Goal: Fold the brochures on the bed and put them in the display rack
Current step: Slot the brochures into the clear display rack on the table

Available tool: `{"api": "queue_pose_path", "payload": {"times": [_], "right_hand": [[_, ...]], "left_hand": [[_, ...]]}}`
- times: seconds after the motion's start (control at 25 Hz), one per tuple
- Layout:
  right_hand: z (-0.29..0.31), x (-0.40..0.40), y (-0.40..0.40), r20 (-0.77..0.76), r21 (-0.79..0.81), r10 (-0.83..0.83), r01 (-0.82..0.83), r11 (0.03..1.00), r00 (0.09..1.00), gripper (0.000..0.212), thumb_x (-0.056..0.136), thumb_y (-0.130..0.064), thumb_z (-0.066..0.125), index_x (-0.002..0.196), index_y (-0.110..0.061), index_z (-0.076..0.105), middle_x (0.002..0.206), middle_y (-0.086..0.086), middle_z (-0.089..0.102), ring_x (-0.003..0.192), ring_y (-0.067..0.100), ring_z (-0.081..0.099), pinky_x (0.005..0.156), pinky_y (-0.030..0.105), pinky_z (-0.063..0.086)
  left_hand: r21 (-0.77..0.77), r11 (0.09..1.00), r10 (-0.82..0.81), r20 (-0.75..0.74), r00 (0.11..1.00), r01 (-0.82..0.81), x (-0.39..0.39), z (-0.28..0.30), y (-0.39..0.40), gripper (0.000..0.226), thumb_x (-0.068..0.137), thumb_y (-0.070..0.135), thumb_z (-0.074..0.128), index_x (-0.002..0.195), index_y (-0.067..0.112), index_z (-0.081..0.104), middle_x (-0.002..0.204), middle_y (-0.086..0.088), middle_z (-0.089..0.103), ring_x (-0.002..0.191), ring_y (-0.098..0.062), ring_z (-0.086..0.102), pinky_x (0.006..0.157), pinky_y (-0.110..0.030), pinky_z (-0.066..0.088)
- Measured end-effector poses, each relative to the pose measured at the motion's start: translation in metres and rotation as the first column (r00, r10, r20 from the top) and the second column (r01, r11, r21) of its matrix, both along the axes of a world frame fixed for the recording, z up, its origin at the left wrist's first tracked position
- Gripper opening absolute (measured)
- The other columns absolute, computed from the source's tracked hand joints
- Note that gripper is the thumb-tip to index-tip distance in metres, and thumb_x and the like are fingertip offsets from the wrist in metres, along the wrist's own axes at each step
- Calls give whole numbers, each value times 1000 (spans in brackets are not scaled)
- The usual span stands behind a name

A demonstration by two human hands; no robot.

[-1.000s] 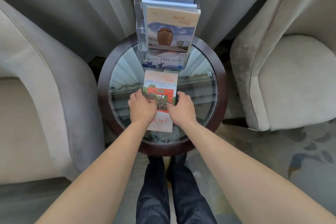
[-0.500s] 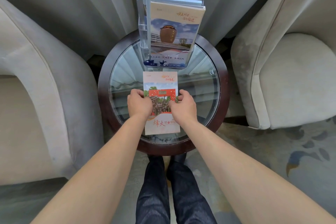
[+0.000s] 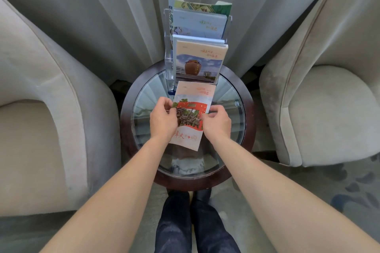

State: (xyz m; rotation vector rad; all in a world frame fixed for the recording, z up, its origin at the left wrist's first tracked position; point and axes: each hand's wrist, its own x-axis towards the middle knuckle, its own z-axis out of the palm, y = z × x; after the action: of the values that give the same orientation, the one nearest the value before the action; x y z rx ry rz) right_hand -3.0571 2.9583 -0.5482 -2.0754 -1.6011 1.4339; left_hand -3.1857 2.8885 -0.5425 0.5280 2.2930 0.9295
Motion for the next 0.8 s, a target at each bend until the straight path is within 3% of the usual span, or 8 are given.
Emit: {"api": "queue_pose_path", "payload": {"times": [0.16, 0.4, 0.52, 0.6, 0.68, 0.8], "right_hand": [[31, -11, 12, 15, 166, 52, -54, 985, 999, 10, 93, -31, 62, 97, -28, 54, 98, -7, 60, 92, 15, 61, 76, 38, 56], [63, -26, 41, -43, 213, 4, 5, 977, 999, 36, 94, -29, 62, 127, -33, 48, 125, -7, 60, 115, 18, 59, 95, 45, 54], [73, -34, 58, -13, 237, -28, 30, 971, 1000, 10, 95, -32, 59, 104, -35, 55, 111, -6, 65, 103, 20, 63, 89, 47, 56], [80, -41, 69, 37, 313, -53, 39, 949, 998, 2, 95, -33, 58, 95, -35, 58, 104, -5, 63, 98, 21, 63, 84, 42, 56], [87, -48, 78, 96, 401, -65, 21, 916, 993, 8, 96, -34, 56, 93, -30, 62, 97, -5, 56, 92, 22, 61, 75, 36, 52], [95, -54, 86, 113, 429, -59, 4, 903, 992, 10, 98, -35, 55, 95, -29, 62, 97, -5, 54, 88, 19, 58, 73, 37, 53]], "left_hand": [[84, 996, 21, 5, 1000, -21, -4, 28, 12, 18, 96, 12, 54, 84, 25, 49, 85, 9, 61, 79, -8, 60, 61, -24, 47], [214, 975, -85, 136, 987, 54, -24, 62, 51, 17, 97, 14, 55, 85, 25, 53, 91, 1, 66, 88, -17, 66, 69, -33, 58], [252, 966, -100, 150, 984, 60, -41, 73, 68, 15, 96, 15, 57, 85, 25, 54, 89, 1, 67, 84, -16, 65, 64, -30, 57], [254, 964, -104, 78, 992, 81, -51, 81, 78, 14, 94, 15, 59, 85, 25, 56, 84, 8, 66, 80, -13, 63, 64, -28, 53], [229, 968, -101, -14, 995, 102, -59, 89, 88, 13, 93, 16, 58, 85, 26, 57, 84, 10, 67, 82, -10, 63, 65, -28, 52], [247, 965, -75, -53, 996, 86, -60, 100, 96, 11, 95, 18, 59, 87, 25, 57, 88, 10, 68, 84, -9, 63, 63, -22, 48]]}}
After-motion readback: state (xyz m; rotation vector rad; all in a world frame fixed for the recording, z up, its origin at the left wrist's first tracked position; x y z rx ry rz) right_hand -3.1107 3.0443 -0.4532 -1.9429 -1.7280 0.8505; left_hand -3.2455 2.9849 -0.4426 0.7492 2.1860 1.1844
